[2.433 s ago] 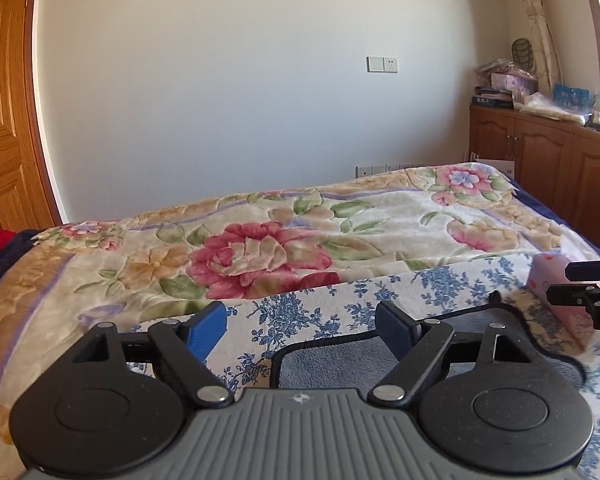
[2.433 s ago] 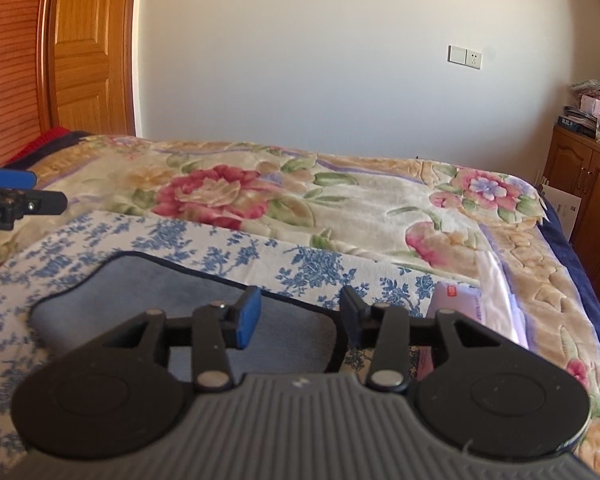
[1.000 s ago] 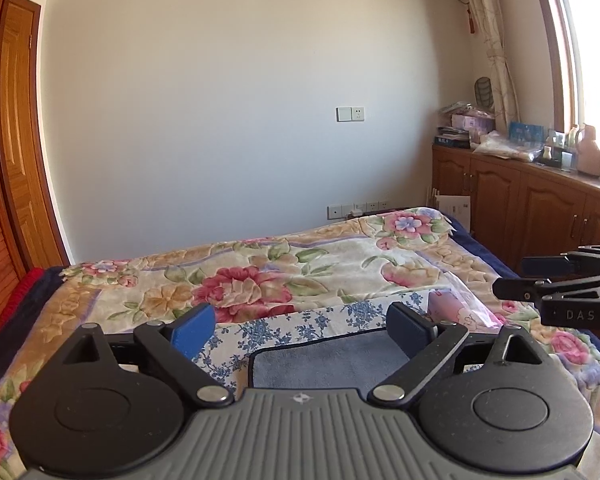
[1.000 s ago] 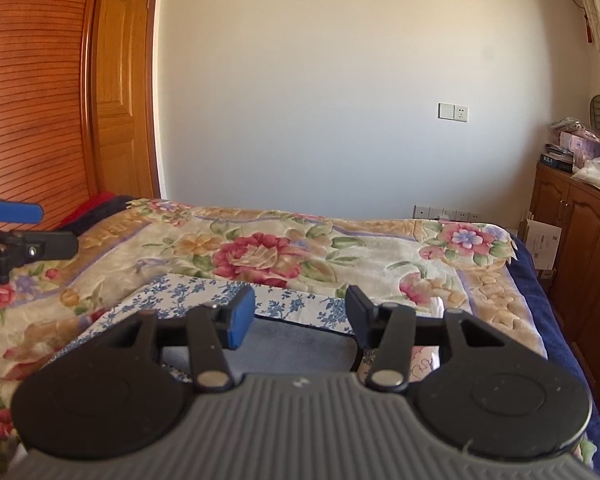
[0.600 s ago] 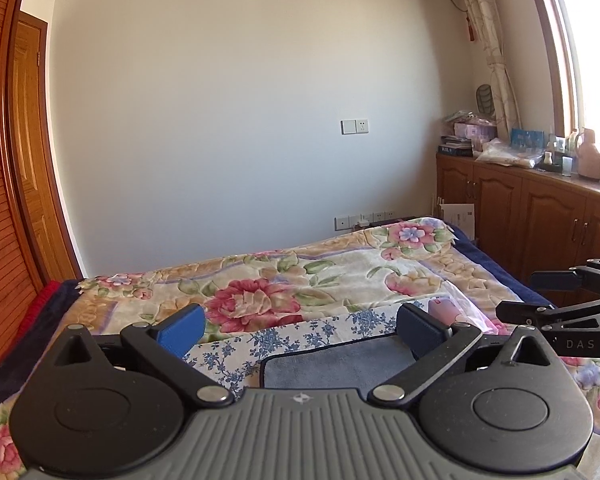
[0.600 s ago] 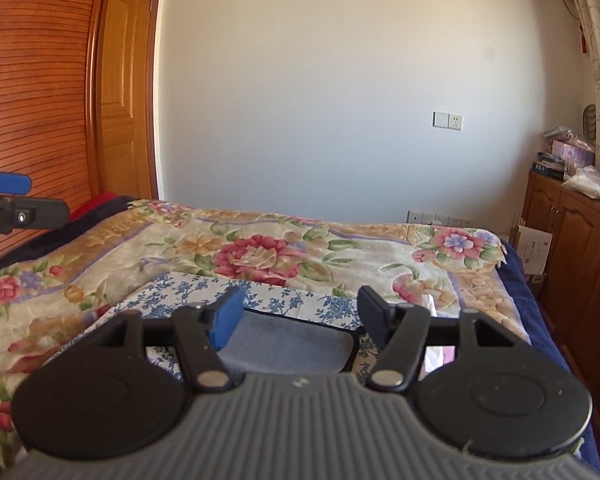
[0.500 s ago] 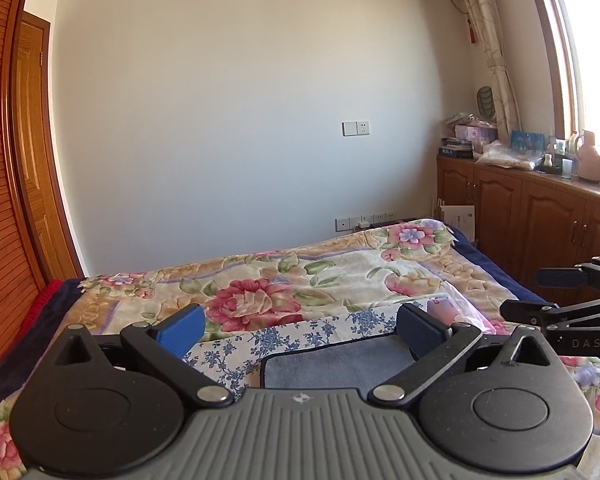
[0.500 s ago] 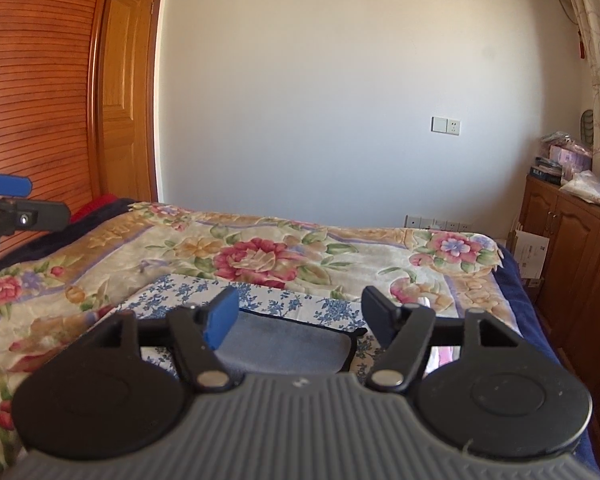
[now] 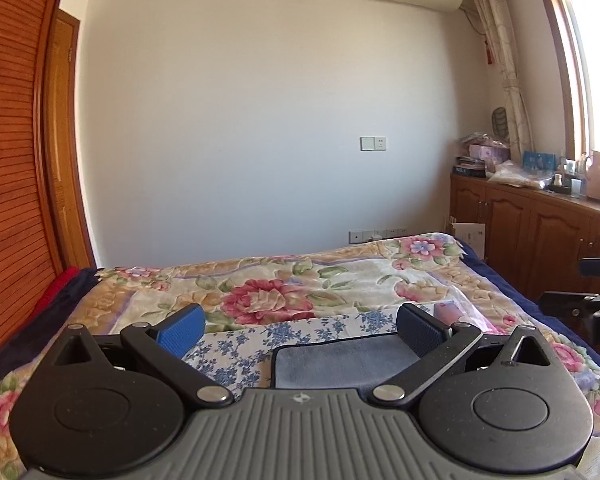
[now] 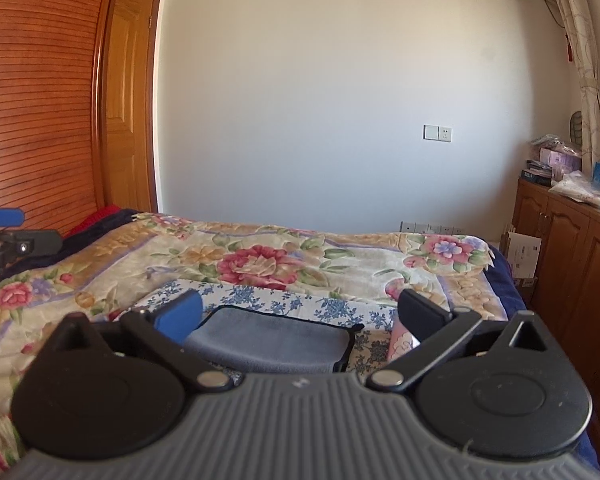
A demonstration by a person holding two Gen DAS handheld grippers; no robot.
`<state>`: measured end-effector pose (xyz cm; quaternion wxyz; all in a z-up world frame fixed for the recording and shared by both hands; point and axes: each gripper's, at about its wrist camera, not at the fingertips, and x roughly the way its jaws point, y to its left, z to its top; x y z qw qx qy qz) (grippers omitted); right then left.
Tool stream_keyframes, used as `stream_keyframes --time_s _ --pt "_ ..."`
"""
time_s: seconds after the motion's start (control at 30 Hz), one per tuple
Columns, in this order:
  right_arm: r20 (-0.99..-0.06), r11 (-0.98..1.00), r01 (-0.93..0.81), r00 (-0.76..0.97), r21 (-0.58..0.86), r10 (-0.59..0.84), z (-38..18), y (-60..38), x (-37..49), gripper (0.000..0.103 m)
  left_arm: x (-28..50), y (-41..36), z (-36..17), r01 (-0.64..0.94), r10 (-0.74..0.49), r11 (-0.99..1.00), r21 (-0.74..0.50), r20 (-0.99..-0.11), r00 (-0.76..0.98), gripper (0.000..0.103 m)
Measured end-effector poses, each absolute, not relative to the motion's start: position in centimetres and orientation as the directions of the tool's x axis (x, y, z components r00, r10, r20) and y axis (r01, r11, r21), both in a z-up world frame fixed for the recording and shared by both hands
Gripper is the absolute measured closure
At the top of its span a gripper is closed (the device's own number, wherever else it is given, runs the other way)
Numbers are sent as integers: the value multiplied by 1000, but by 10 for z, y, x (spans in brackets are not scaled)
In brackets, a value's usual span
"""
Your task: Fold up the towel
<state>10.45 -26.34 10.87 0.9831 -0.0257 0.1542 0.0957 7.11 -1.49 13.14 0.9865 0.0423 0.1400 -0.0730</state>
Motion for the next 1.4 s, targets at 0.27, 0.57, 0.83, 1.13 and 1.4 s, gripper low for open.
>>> stream_keyframes --time_s 0.27,0.57,0.83,1.13,1.4 --pt "-322 982 -187 930 -6 175 102 -266 94 0 59 -1 120 128 -108 990 54 -289 951 0" --pt "-319 986 -165 936 -15 151 95 -272 79 0 47 -3 106 119 -87 989 84 -314 946 0" --pt "-324 990 -142 937 -14 130 80 -275 69 0 29 -8 90 107 -76 990 96 -283 956 0" --pt "-336 992 -127 935 -9 117 61 -274 59 0 19 -9 73 107 -77 990 86 -301 951 0" --pt "-317 994 -110 942 6 106 51 -275 48 0 15 -5 51 88 -55 992 88 -318 947 0"
